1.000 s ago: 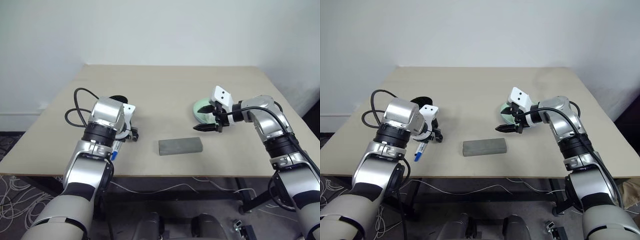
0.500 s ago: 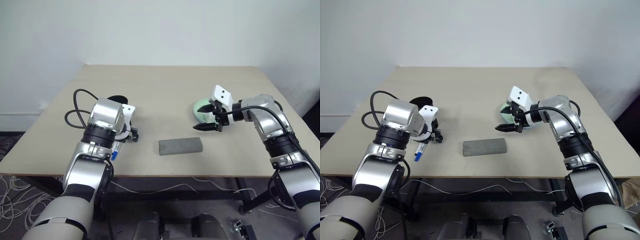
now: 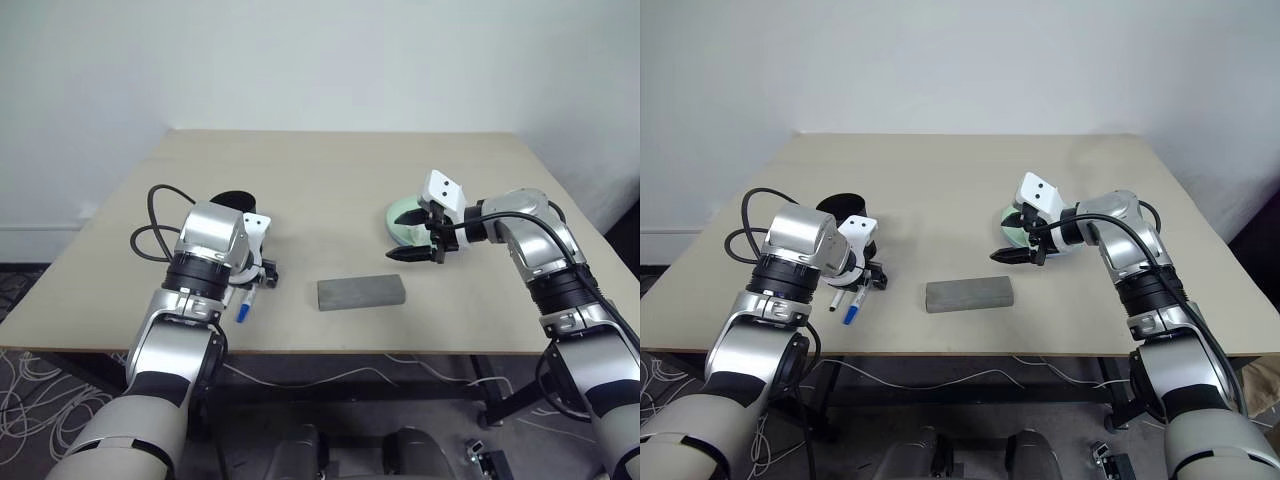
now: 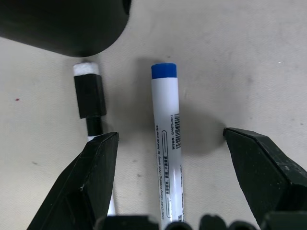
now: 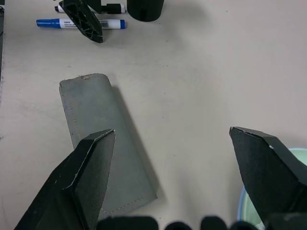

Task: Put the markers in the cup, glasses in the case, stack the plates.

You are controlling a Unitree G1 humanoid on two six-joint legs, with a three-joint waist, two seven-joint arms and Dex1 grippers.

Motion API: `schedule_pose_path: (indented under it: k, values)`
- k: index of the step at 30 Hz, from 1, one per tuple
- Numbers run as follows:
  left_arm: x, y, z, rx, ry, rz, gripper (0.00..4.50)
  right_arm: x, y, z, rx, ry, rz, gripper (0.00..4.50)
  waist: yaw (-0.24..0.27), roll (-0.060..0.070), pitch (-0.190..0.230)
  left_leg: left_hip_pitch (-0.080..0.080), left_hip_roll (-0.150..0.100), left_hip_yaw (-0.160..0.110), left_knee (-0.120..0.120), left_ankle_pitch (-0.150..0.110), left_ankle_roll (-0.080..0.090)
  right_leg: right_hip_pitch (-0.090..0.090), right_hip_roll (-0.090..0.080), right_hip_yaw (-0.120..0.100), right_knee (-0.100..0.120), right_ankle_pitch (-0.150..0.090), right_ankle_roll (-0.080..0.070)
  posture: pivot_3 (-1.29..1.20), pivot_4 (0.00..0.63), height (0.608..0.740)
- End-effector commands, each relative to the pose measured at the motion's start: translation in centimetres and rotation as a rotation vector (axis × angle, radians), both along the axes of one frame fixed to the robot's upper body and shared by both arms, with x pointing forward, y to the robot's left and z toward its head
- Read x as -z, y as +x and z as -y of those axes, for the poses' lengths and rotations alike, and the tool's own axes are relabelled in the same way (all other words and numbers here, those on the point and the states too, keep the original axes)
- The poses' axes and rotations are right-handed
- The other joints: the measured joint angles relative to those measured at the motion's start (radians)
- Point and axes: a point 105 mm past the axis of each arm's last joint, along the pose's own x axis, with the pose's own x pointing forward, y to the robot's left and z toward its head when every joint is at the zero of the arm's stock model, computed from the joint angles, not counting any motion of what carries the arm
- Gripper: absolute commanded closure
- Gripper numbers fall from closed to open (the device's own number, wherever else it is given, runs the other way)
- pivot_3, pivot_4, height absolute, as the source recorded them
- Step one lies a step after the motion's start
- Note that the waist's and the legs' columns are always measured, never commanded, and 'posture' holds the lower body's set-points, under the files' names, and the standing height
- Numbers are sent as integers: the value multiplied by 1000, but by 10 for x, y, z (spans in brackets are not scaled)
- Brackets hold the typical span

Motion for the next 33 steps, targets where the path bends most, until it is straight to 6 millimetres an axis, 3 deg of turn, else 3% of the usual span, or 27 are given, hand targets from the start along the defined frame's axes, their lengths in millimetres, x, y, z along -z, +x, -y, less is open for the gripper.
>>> schedule_pose_path:
  k: [1, 12, 15, 24, 33]
  values:
    - [-17, 6, 11, 41, 1, 59, 707, -20, 3, -3, -15, 14, 61, 361, 0, 0, 0, 0, 0, 0, 0, 0, 0, 0, 0, 0, 0, 0, 0, 0, 0, 700]
    - [-15, 6, 17, 67, 10, 58, 707, -19, 3, -2, -13, 15, 62, 361, 0, 0, 0, 0, 0, 0, 0, 0, 0, 0, 0, 0, 0, 0, 0, 0, 0, 700]
    - [-12, 4, 16, 68, 14, 49, 1251, -19, 3, -2, -13, 15, 62, 361, 0, 0, 0, 0, 0, 0, 0, 0, 0, 0, 0, 0, 0, 0, 0, 0, 0, 700]
    - [-3, -1, 10, 57, 18, 19, 4379, -19, 3, -2, -15, 14, 61, 361, 0, 0, 0, 0, 1, 0, 0, 0, 0, 0, 0, 0, 0, 0, 0, 0, 0, 700]
    - [2, -4, 8, 70, 32, 3, 4423, -19, 2, -2, -15, 12, 62, 361, -1, 0, 0, 0, 1, 0, 0, 0, 0, 0, 0, 0, 0, 0, 0, 0, 0, 700]
